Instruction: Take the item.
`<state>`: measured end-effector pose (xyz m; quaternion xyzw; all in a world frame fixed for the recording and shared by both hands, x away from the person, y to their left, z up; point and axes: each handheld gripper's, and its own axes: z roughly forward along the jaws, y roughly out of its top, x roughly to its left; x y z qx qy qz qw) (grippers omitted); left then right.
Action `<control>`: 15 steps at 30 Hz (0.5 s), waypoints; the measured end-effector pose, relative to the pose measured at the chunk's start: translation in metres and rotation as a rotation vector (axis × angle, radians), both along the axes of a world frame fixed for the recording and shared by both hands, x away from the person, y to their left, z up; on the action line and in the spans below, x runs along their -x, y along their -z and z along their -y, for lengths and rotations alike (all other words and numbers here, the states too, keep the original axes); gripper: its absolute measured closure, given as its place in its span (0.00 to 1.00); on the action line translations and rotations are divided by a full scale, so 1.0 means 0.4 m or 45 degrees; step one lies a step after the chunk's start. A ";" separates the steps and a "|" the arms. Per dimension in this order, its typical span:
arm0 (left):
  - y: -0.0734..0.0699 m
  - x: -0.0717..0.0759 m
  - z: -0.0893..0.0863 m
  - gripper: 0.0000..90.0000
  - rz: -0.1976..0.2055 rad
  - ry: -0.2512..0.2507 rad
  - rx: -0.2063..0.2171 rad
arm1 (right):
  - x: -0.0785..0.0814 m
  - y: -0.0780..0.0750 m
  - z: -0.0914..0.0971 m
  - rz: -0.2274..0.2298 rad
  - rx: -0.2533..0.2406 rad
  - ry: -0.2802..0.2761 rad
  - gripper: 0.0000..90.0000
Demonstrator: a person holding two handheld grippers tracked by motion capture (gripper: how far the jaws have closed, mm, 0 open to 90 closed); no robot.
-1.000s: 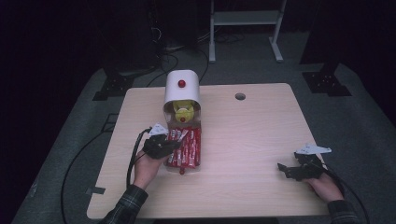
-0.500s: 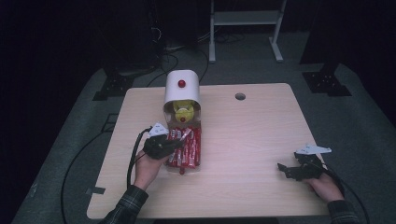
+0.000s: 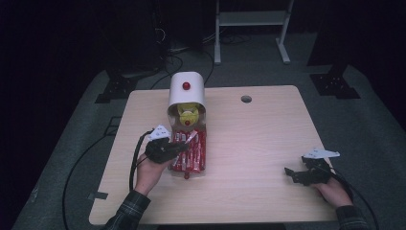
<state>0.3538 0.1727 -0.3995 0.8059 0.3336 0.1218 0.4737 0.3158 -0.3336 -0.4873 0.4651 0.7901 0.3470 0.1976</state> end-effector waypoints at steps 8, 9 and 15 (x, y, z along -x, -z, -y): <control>-0.021 0.010 -0.009 0.93 0.018 0.022 0.008 | 0.000 0.000 0.000 0.000 0.000 0.000 0.13; -0.021 0.010 -0.009 0.93 0.018 0.022 0.008 | 0.000 0.000 0.000 0.000 0.000 0.000 0.13; -0.027 0.014 -0.015 0.93 0.019 0.032 0.014 | 0.000 0.000 0.000 0.000 0.000 -0.001 0.13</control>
